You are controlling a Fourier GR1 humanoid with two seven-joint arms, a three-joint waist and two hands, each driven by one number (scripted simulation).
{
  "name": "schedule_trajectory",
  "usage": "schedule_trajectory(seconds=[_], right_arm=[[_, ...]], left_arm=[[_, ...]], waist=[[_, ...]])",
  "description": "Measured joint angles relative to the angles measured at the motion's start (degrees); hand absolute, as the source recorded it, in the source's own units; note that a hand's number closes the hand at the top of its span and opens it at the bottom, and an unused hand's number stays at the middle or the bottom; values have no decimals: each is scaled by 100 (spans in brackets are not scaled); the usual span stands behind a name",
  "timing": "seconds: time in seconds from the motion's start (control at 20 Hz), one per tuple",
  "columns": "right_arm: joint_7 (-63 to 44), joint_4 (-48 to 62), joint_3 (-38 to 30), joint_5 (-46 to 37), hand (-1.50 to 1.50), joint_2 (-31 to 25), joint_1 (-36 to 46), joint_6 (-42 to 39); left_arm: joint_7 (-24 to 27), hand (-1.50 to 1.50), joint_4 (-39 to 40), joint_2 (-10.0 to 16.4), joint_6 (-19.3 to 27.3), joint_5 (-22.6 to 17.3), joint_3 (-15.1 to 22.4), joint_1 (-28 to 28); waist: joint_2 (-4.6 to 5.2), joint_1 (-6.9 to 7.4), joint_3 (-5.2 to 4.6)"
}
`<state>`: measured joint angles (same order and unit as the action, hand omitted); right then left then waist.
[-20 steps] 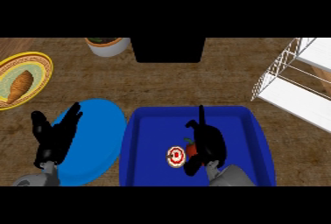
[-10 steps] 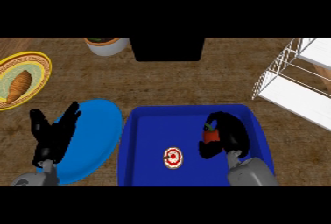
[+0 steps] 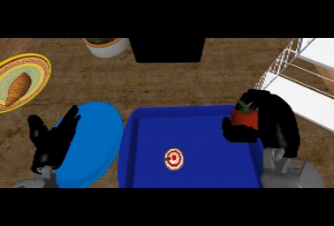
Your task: Pick the bell pepper from the tray and place it in the tiered shelf
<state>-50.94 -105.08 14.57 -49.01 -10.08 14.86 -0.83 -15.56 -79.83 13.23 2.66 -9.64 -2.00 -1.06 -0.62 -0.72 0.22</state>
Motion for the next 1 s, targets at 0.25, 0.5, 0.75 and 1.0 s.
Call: schedule_trajectory(seconds=[0.25, 0.5, 0.75, 1.0], right_arm=[[-837, -1283, -228, -479, 150, -165, 487, -544], [-1122, -2002, -960, -250, 150, -479, 1239, -1274], [-1094, -1962, -1842, 162, 150, -873, 1890, -1706], [-938, -1317, -2798, 599, 150, -1384, 2610, -2002]], left_arm=[[-50, 0, -29, -11, 5, -8, -34, 6], [-35, 0, 36, 6, -41, 19, -57, -51], [38, 0, 89, -38, -52, 55, -58, -83], [-80, 0, 7, -22, -100, 24, -74, -75]], waist=[[-4, -11, -6], [2, 0, -9], [8, 19, -5], [22, 56, -10]])
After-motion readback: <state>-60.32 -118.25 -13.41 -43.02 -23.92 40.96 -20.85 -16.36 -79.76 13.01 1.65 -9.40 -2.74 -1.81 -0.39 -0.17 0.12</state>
